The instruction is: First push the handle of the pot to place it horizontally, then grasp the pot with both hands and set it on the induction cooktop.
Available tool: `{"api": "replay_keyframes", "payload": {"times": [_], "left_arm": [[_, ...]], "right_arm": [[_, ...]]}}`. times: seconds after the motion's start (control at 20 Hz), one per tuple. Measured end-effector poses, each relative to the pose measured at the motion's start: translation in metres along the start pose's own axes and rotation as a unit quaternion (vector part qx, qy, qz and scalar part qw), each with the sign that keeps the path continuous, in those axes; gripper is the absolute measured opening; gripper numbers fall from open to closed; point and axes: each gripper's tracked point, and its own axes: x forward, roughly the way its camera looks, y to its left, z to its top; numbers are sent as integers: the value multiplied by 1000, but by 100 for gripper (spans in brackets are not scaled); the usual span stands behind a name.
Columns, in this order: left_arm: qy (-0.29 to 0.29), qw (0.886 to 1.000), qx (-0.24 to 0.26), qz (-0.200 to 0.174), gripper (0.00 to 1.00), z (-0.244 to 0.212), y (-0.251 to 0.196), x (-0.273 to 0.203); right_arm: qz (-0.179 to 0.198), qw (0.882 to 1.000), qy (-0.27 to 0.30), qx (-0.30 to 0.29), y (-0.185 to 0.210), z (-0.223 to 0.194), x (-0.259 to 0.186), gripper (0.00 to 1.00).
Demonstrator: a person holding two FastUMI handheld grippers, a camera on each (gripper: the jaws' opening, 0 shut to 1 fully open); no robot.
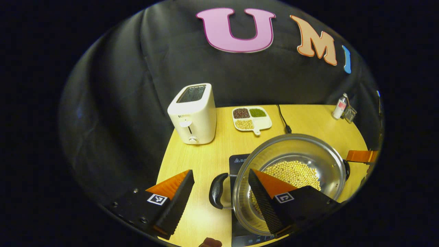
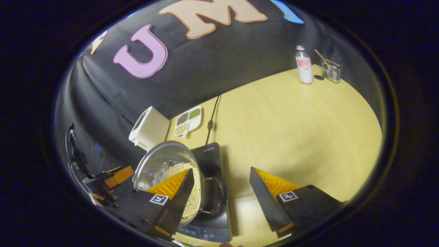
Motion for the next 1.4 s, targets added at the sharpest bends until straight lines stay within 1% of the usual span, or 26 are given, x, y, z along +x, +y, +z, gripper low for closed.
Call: {"api": "replay_keyframes", "payload": {"times": [0.05,0.1,0.15,0.25,0.35,0.45,0.55,0.65,0.7,0.75,0.8,0.85,0.9,1.0,1.1,1.15,1.25,1.3,1.4], "left_arm": [[-11,1000,-4,4,98,5,-4,-11],[-24,1000,-7,7,97,11,-8,-22],[-37,999,-7,10,97,18,-15,-35],[-57,998,-8,19,97,28,-31,-59],[-81,996,-24,20,97,40,-56,-87],[-103,994,-43,18,97,50,-87,-114],[-122,990,-56,30,97,57,-110,-138],[-150,985,-74,38,97,68,-137,-164],[-167,982,-82,44,99,73,-148,-177],[-180,978,-93,46,96,76,-160,-190],[-193,975,-97,45,96,78,-173,-202],[-208,972,-98,53,96,80,-181,-214],[-225,968,-94,64,96,80,-185,-226],[-254,960,-81,82,96,82,-199,-249],[-282,953,-76,79,97,88,-221,-270],[-289,951,-78,73,96,88,-232,-278],[-309,945,-78,74,97,86,-244,-292],[-319,942,-76,77,97,86,-248,-297],[-324,940,-68,81,96,80,-254,-305]], "right_arm": [[0,1000,-17,-3,-4,11,-10,91],[0,999,-34,-8,-8,20,-20,100],[-2,999,-51,-16,-13,31,-31,91],[-2,996,-82,-40,-22,46,-54,91],[5,992,-109,-56,-30,63,-79,91],[12,988,-137,-74,-39,81,-113,91],[16,981,-169,-91,-50,98,-147,91],[23,975,-197,-104,-61,113,-180,91],[27,970,-213,-112,-66,119,-195,99],[34,967,-225,-118,-71,125,-210,100],[43,963,-236,-123,-76,128,-225,100],[50,960,-244,-127,-81,131,-237,100],[55,958,-251,-130,-86,134,-248,91],[57,951,-269,-144,-99,139,-269,91],[52,944,-283,-163,-112,143,-289,91],[51,940,-290,-172,-117,145,-298,91],[50,933,-304,-185,-126,146,-315,91],[52,930,-311,-188,-128,146,-321,91],[56,929,-316,-186,-134,147,-328,92]]}}
